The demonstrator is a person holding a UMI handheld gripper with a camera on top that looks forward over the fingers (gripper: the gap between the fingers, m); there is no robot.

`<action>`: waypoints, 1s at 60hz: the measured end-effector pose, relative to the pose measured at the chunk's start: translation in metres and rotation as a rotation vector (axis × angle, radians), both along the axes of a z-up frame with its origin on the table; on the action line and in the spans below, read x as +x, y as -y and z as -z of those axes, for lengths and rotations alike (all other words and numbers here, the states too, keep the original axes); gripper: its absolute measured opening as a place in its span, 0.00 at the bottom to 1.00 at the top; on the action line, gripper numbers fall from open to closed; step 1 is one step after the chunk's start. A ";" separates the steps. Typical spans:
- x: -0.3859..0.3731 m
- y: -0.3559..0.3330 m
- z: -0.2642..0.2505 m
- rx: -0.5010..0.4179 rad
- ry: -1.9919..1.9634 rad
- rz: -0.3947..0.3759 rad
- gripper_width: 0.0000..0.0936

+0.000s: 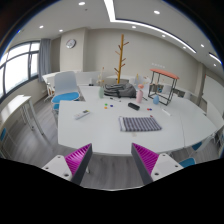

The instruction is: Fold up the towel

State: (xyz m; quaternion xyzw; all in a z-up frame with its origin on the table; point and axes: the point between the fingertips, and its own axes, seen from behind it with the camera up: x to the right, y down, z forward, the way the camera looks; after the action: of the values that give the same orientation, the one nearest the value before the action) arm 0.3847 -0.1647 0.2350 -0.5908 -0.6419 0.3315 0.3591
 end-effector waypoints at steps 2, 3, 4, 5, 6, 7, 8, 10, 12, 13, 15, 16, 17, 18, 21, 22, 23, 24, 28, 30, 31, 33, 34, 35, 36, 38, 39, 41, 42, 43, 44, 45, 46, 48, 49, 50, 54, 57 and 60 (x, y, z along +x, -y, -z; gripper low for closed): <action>-0.002 0.000 0.000 -0.001 -0.002 0.002 0.92; -0.004 0.000 0.000 -0.002 -0.004 0.004 0.91; -0.006 -0.001 0.001 -0.001 -0.006 0.006 0.91; -0.008 -0.002 0.001 0.000 -0.007 0.009 0.91; -0.011 -0.003 0.002 0.002 -0.007 0.011 0.91; -0.014 -0.003 0.004 0.002 -0.008 0.012 0.91; -0.014 -0.001 0.005 0.001 -0.006 0.014 0.91; -0.017 -0.001 0.008 -0.003 -0.007 0.014 0.91; -0.020 0.000 0.010 -0.006 -0.005 0.009 0.91; -0.022 0.000 0.012 -0.006 -0.003 0.006 0.92; -0.028 0.002 0.017 0.000 -0.001 0.003 0.92; -0.031 0.003 0.018 0.002 -0.003 0.000 0.92; -0.034 0.004 0.020 0.003 -0.006 -0.004 0.92; -0.037 0.005 0.021 0.002 -0.010 -0.006 0.91; -0.045 0.006 0.024 -0.004 -0.015 -0.008 0.91; -0.047 0.006 0.027 -0.005 -0.014 -0.008 0.91; -0.050 0.006 0.029 -0.005 -0.012 -0.008 0.91; -0.053 0.005 0.031 -0.005 -0.009 -0.007 0.91; -0.063 -0.003 0.037 -0.002 -0.014 -0.006 0.91; -0.078 -0.001 0.044 0.000 -0.015 -0.004 0.91; -0.083 -0.003 0.047 0.001 -0.015 -0.002 0.91; -0.094 -0.006 0.053 0.003 -0.013 0.002 0.91; -0.097 -0.009 0.054 0.004 -0.012 0.004 0.91; -0.103 -0.011 0.057 0.005 -0.011 0.006 0.91; -0.110 -0.013 0.061 0.008 -0.011 0.008 0.91; -0.123 -0.018 0.067 0.015 -0.013 0.013 0.91; -0.130 -0.020 0.070 0.019 -0.015 0.016 0.91; -0.144 -0.026 0.076 0.026 -0.018 0.019 0.91; -0.150 -0.028 0.079 0.027 -0.020 0.017 0.91; -0.157 -0.030 0.082 0.029 -0.022 0.016 0.91; -0.165 -0.032 0.086 0.031 -0.024 0.016 0.91; -0.173 -0.034 0.089 0.033 -0.025 0.015 0.91; -0.180 -0.036 0.094 0.034 -0.025 0.013 0.91; -0.195 -0.040 0.103 0.035 -0.025 0.010 0.91; -0.199 -0.041 0.103 0.034 -0.020 0.010 0.91; -0.206 -0.043 0.107 0.032 -0.018 0.008 0.91; -0.234 -0.048 0.123 0.024 -0.009 -0.002 0.91; -0.256 -0.052 0.135 0.020 -0.007 -0.005 0.91; -0.277 -0.054 0.148 0.022 0.001 -0.005 0.91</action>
State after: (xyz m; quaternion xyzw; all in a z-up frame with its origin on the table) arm 0.1078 -0.1103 0.0874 -0.5856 -0.6471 0.3249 0.3643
